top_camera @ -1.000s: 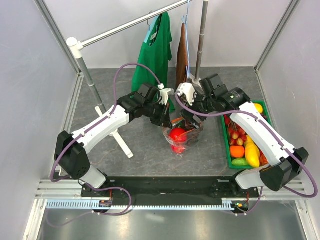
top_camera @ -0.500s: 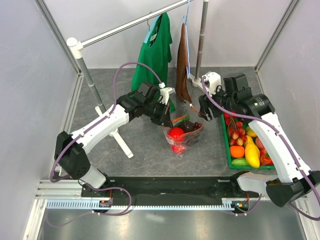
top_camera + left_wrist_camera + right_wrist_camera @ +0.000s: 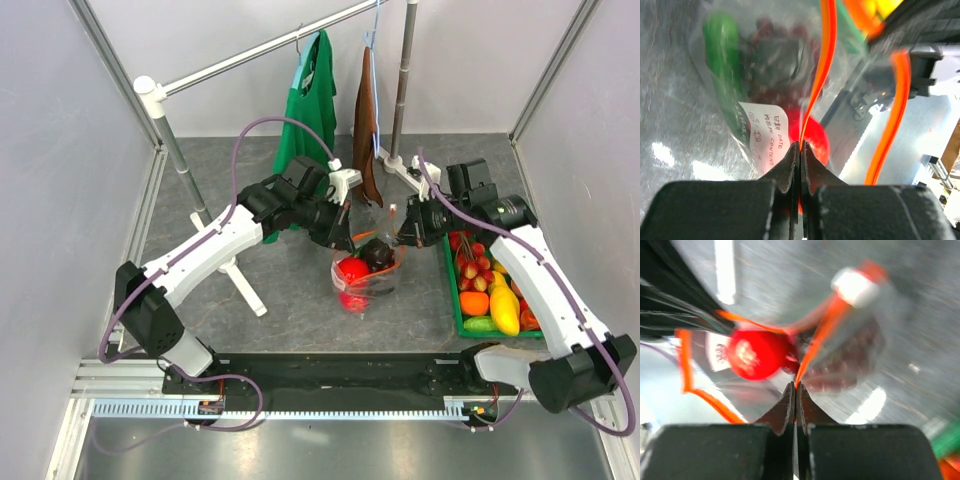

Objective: Place the food in the zip-top bag and seal the zipper
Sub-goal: Adjust the zipper food storage bag at the center of the board.

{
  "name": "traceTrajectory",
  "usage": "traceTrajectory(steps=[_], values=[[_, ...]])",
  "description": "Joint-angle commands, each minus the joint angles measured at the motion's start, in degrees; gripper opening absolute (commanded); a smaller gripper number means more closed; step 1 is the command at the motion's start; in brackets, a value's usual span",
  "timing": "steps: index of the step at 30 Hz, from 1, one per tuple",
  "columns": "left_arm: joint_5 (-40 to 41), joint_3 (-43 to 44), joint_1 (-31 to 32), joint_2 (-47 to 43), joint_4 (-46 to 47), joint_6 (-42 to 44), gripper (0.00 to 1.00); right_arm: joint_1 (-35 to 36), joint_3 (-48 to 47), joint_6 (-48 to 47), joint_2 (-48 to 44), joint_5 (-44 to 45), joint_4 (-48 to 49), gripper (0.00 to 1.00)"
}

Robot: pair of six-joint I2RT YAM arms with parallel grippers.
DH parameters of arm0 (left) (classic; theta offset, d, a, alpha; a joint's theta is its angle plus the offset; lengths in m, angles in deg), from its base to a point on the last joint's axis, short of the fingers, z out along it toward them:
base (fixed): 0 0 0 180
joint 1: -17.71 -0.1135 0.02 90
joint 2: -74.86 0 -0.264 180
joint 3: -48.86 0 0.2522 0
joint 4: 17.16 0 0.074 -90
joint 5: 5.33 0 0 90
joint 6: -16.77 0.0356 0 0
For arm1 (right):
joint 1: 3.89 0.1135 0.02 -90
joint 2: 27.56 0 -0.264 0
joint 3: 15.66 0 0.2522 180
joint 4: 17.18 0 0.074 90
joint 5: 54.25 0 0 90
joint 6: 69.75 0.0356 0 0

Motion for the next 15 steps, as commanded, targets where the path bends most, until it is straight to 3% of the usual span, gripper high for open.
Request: traceTrajectory(steps=[1,4,10,11,15], values=[[-2.22,8.26,1.9,2.15,-1.46,2.4,0.02,0.12,3.78,18.28,-7.68,-14.37,15.44,0.0],[-2.23,10.47,3.75,2.85,-1.91,4.16,0.05,0.22,7.03,25.62,-11.21,-11.33,22.49,0.0],[-7.67,7.04,4.36,3.03,-2.09,6.27,0.19,0.21,14.85,26.26,-14.64,-5.16,22.06,0.0],[-9.42,6.17,4.36,2.86,-2.0,6.19,0.3,0.3,17.3,26.87,-15.07,-5.16,23.19,0.0],[-10.58,4.58,4.1,2.33,-0.86,4.26,0.52,0.21,21.71,27.4,-16.74,-4.2,24.61,0.0]])
